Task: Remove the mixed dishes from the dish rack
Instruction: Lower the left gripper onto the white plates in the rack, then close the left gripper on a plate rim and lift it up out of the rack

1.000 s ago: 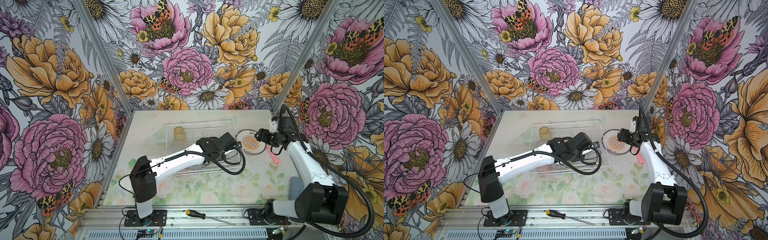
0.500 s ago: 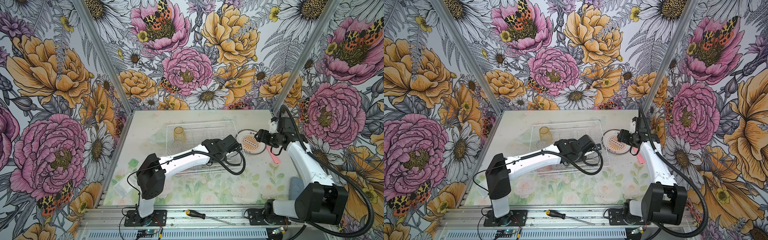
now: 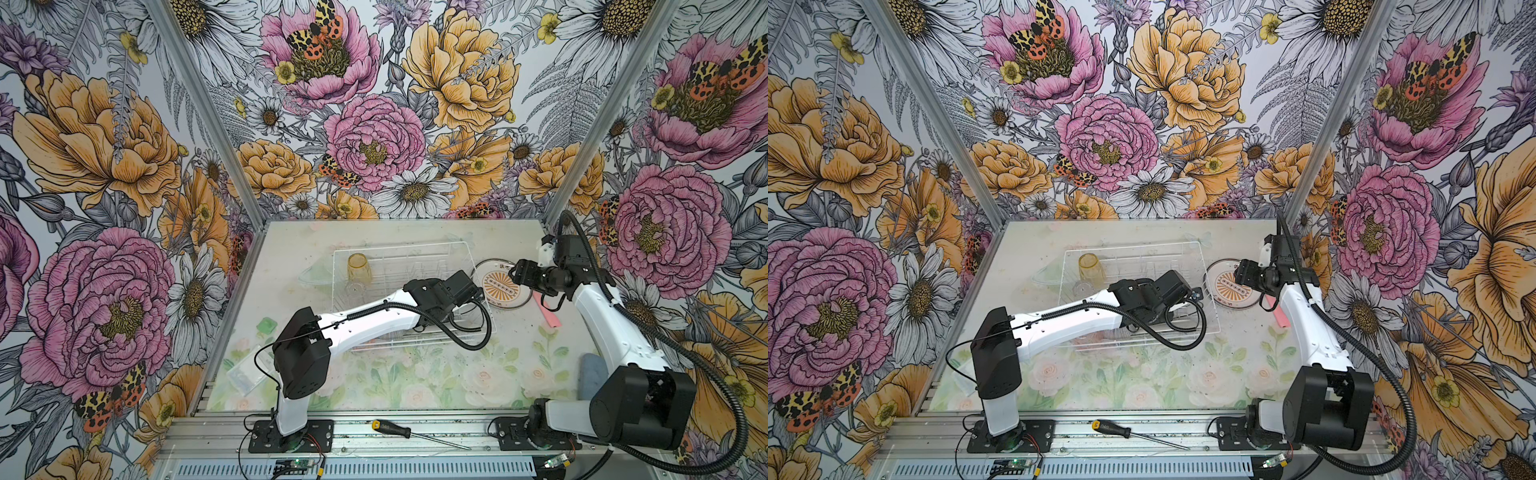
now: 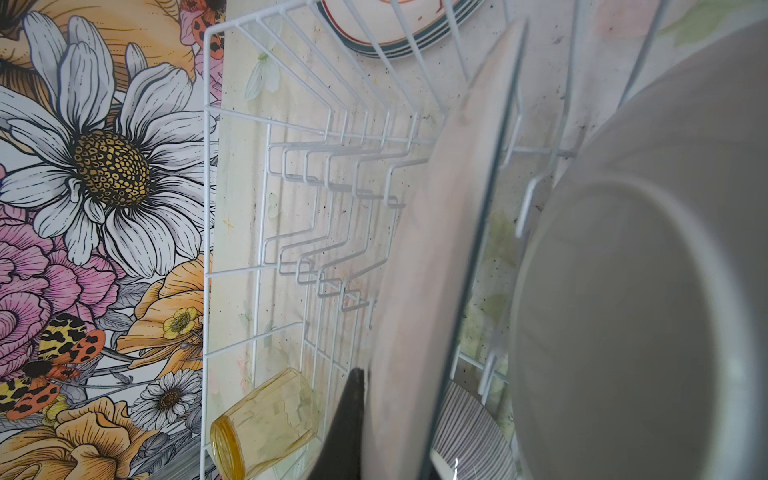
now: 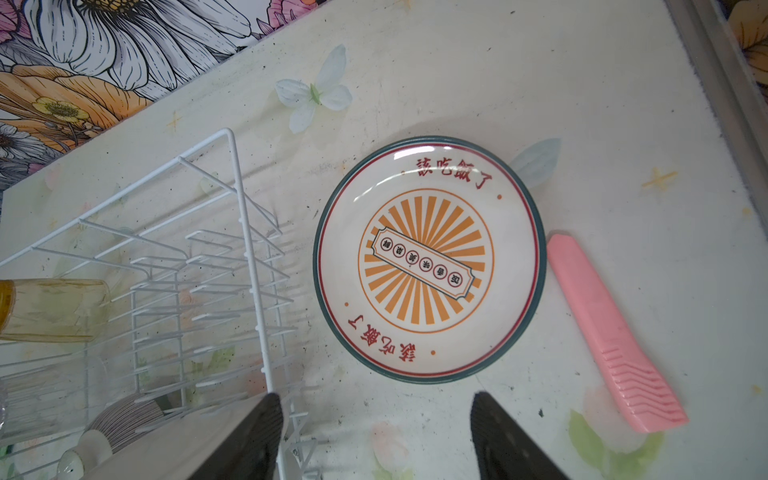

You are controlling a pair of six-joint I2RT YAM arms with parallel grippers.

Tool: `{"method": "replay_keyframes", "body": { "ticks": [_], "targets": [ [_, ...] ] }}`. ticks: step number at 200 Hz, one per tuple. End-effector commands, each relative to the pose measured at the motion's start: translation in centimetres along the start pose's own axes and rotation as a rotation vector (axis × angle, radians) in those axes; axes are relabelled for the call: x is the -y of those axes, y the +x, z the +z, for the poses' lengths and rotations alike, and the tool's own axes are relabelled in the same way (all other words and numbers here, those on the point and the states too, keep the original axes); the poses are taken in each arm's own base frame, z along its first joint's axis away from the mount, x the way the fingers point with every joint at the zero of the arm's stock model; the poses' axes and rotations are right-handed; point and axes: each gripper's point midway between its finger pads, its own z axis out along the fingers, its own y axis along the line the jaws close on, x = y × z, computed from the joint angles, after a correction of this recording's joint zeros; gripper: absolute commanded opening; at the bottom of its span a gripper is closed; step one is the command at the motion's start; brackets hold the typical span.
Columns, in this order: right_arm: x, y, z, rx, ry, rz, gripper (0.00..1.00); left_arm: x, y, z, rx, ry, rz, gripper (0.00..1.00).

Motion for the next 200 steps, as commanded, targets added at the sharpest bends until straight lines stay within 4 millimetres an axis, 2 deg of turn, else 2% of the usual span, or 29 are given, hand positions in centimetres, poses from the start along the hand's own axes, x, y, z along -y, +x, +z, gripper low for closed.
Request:
{"method": "replay_keyframes", "body": {
  "ticks": [1, 19, 22, 33, 117, 172, 200],
  "targets": [
    [-0.2, 0.3, 0.0, -0.004, -0.011, -0.019, 0.74, -1.9, -0.6, -1.0, 0.046, -0.066, -0.029, 0.0],
    [-0.2, 0.2, 0.0, -0.003, -0.01, -0.018, 0.74, -2.0, -0.8, -1.1, 0.061, -0.069, -0.037, 0.0],
    [-0.2, 0.2, 0.0, -0.004, -0.009, -0.018, 0.74, -2.9, -1.0, -2.3, 0.086, -0.083, -0.055, 0.0],
    [-0.2, 0.2, 0.1, -0.003, -0.01, -0.019, 0.74, -3.3, -1.1, -2.9, 0.1, -0.089, -0.067, 0.0],
    [-0.5, -0.1, -0.2, 0.009, -0.02, -0.019, 0.73, -5.2, -1.7, -5.7, 0.181, -0.091, -0.133, 0.0],
    [-1.2, -0.7, -0.7, 0.023, -0.053, -0.025, 0.72, -6.9, -1.2, -7.5, 0.225, -0.092, -0.208, 0.0],
    [-1.7, -0.9, -1.1, 0.033, -0.072, -0.038, 0.72, -8.2, -1.0, -9.5, 0.29, -0.066, -0.297, 0.0]
  ]
}}
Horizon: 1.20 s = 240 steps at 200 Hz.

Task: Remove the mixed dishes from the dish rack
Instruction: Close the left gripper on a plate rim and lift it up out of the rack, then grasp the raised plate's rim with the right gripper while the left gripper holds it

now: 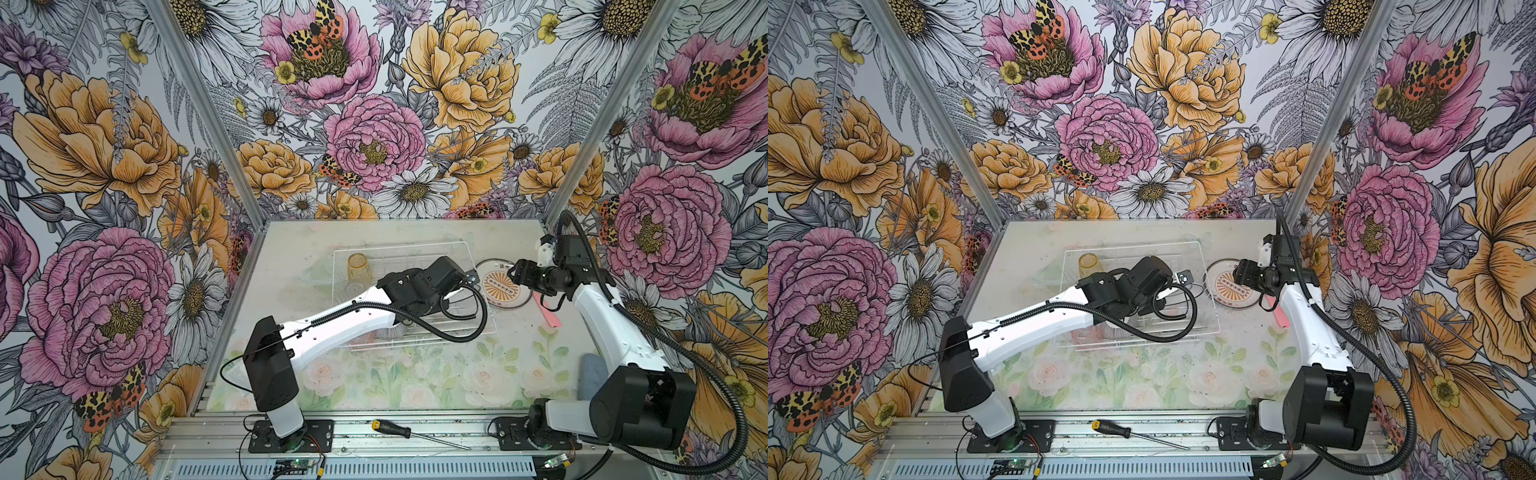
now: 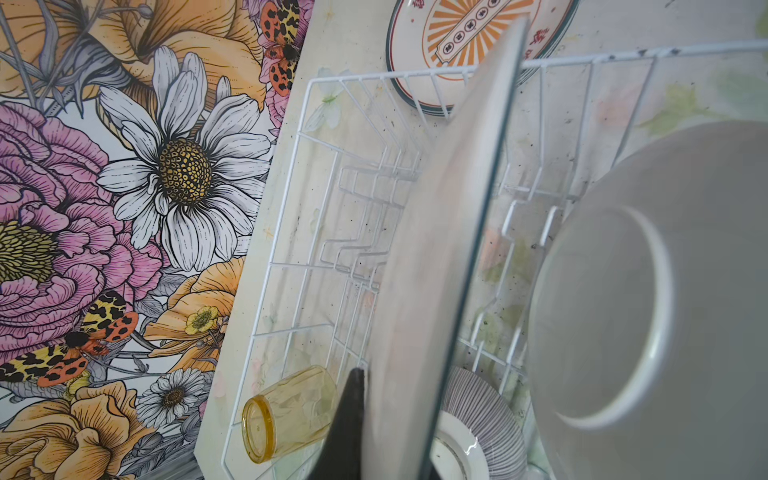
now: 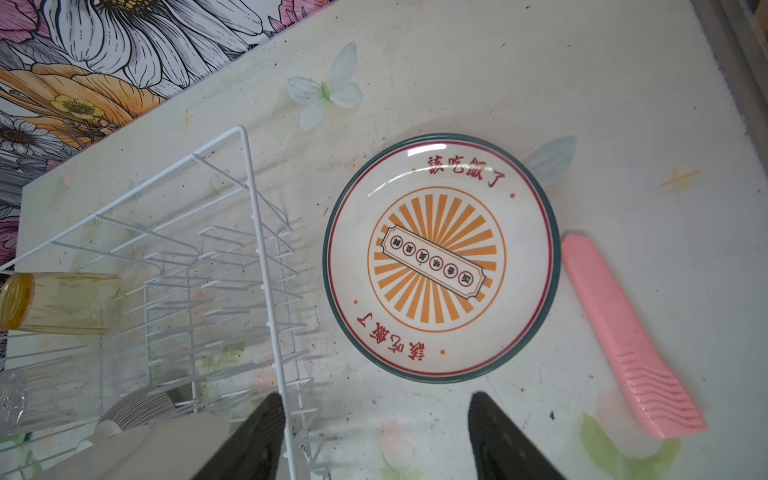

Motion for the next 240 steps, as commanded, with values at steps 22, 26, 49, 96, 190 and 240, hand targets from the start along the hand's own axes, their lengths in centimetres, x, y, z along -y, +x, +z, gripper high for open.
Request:
{"method": "replay_keyframes", "body": {
  "ticks": [22, 26, 49, 96, 190, 240],
  "targets": [
    [-1.5, -1.3, -1.5, 0.053, -0.049, -0.05, 0.72, -5.0, -2.3, -4.7, 0.195, 0.007, -0.244, 0.0],
    [-1.6, -1.3, -1.6, 0.055, -0.054, -0.053, 0.72, -5.3, -2.4, -5.0, 0.207, 0.017, -0.264, 0.0],
    [-2.7, -1.7, -2.2, 0.072, -0.101, -0.072, 0.71, -7.1, -3.1, -6.6, 0.288, 0.082, -0.384, 0.0],
    [-7.4, -2.6, -4.9, 0.141, -0.348, -0.123, 0.68, -10.7, -4.5, -8.8, 0.479, 0.225, -0.664, 0.0],
    [-15.5, -1.3, -12.1, 0.246, -0.845, -0.271, 0.66, -15.2, -2.9, -7.6, 0.757, 0.541, -1.139, 0.0],
    [-17.4, -2.2, -13.4, 0.3, -0.989, -0.255, 0.68, -14.6, -4.2, -6.6, 0.791, 0.678, -1.191, 0.0]
  ]
}}
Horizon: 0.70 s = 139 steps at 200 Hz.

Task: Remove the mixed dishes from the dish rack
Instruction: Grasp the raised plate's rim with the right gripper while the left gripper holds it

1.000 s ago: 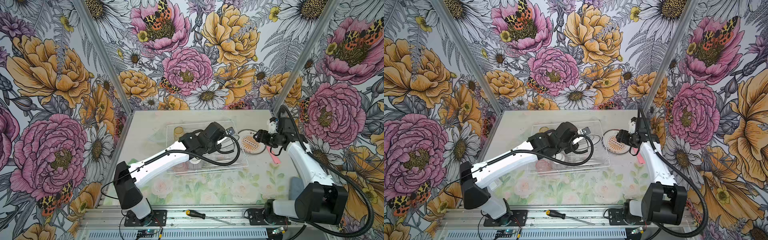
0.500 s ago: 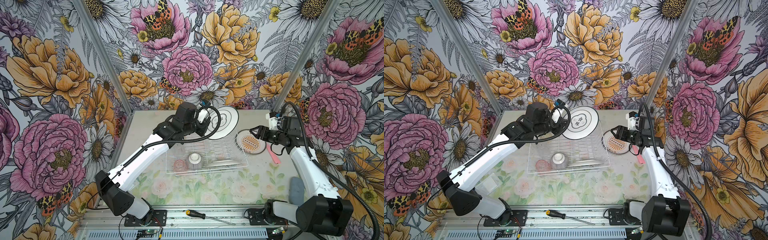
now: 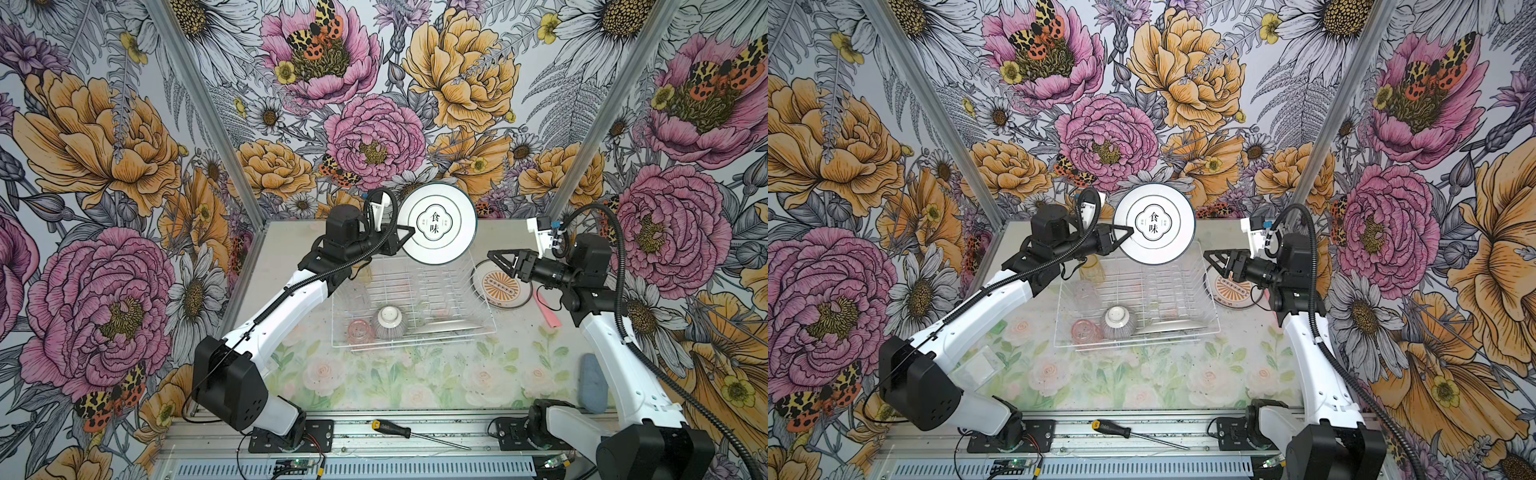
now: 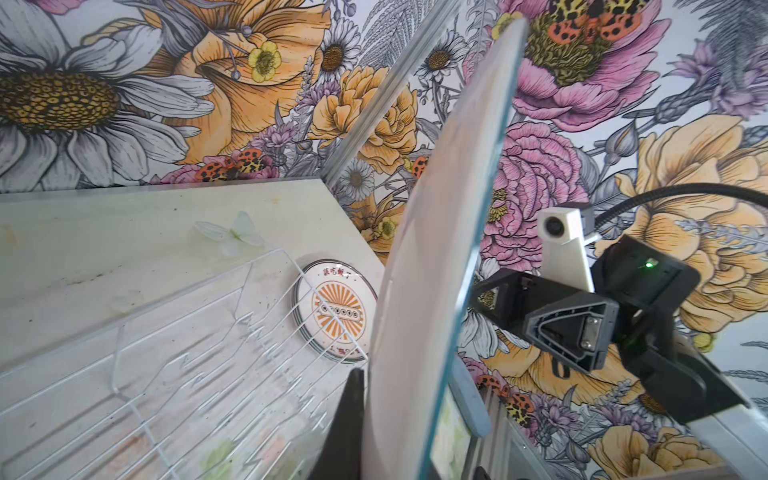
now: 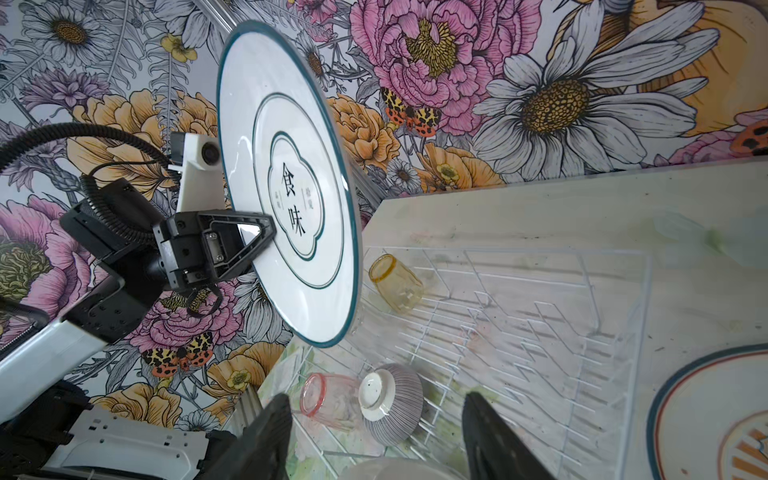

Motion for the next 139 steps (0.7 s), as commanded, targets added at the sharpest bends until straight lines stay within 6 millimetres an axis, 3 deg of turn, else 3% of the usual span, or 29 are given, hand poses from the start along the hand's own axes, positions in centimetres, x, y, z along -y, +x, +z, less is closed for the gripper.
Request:
{"method": "replay_keyframes", "body": {
  "ticks": [1, 27, 89, 139],
  "targets": [
    [-2.8, -2.0, -0.1, 0.071, -0.135, -0.05, 0.68, 3.1, -1.6, 0.3, 0.045, 0.165, -0.019, 0.0],
    [-2.9, -3.4, 0.3, 0.132, -0.196, -0.025, 0.68, 3.3, -0.7, 1.2, 0.022, 0.185, -0.038, 0.0],
    [-2.9, -4.2, 1.6, 0.144, -0.225, -0.015, 0.62, 4.2, 1.0, 3.1, -0.018, 0.242, -0.074, 0.0],
    [-2.1, -3.8, 2.3, 0.134, -0.211, 0.02, 0.38, 4.9, 1.7, 4.8, -0.039, 0.283, -0.09, 0.0]
  ]
}}
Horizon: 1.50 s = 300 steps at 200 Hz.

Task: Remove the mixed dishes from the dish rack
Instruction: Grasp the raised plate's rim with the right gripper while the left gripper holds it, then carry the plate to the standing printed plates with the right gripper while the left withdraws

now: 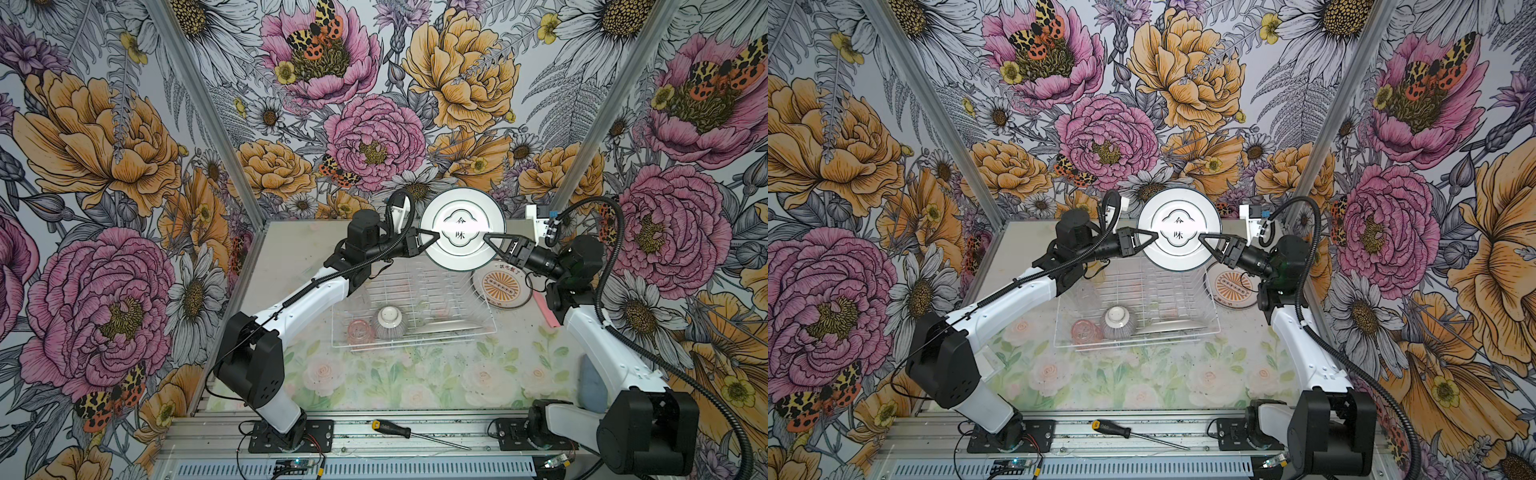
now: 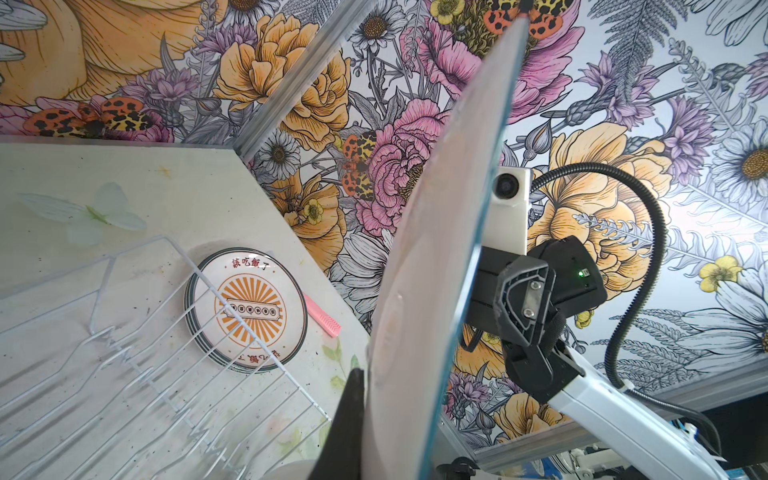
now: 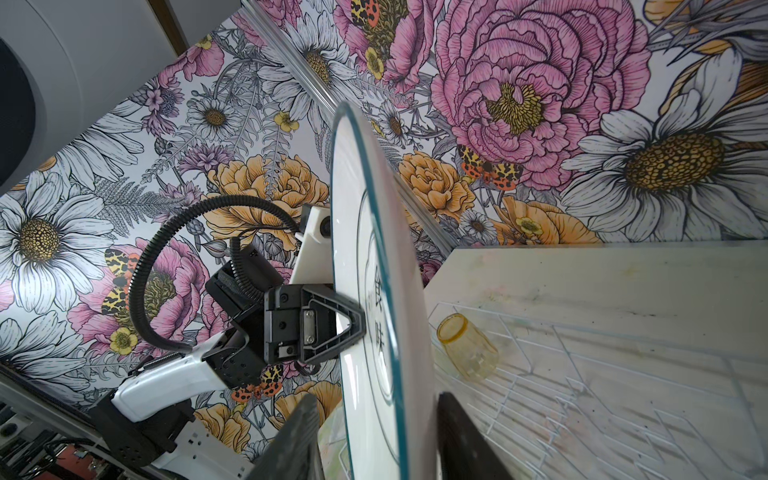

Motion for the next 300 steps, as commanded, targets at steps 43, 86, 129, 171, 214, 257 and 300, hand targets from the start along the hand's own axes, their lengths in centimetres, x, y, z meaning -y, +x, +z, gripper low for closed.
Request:
{"method": "replay_keyframes", "body": {
  "ticks": [43, 86, 129, 171, 214, 257, 300],
  "targets": [
    [0.6, 0.0, 0.5, -0.006, 0.024, 0.006, 0.01, 2.7, -1.1, 1.0, 0.019, 0.099, 0.043, 0.0],
    [1.3, -0.1, 0.6, -0.009, 0.066, 0.009, 0.0, 2.5, -0.6, 1.3, -0.005, 0.084, 0.051, 0.0],
    [2.7, -1.3, -0.1, 0.039, 0.167, 0.011, 0.0, 1.8, 0.4, 1.2, -0.047, 0.025, 0.077, 0.2],
    [5.7, -3.2, -2.1, 0.108, 0.276, 0.066, 0.0, 0.6, 1.9, 0.2, -0.103, -0.075, 0.128, 0.3],
    [8.9, -5.2, -6.6, 0.184, 0.42, 0.113, 0.0, -3.0, 4.6, -2.6, -0.165, -0.27, 0.148, 0.31],
    [14.0, -3.3, -11.5, 0.196, 0.638, 0.188, 0.0, -4.6, 5.9, -7.1, -0.181, -0.482, 0.253, 0.32],
    [18.8, -0.1, -14.1, 0.176, 0.773, 0.271, 0.0, -4.2, 5.0, -9.3, -0.171, -0.558, 0.336, 0.33]
  ]
}}
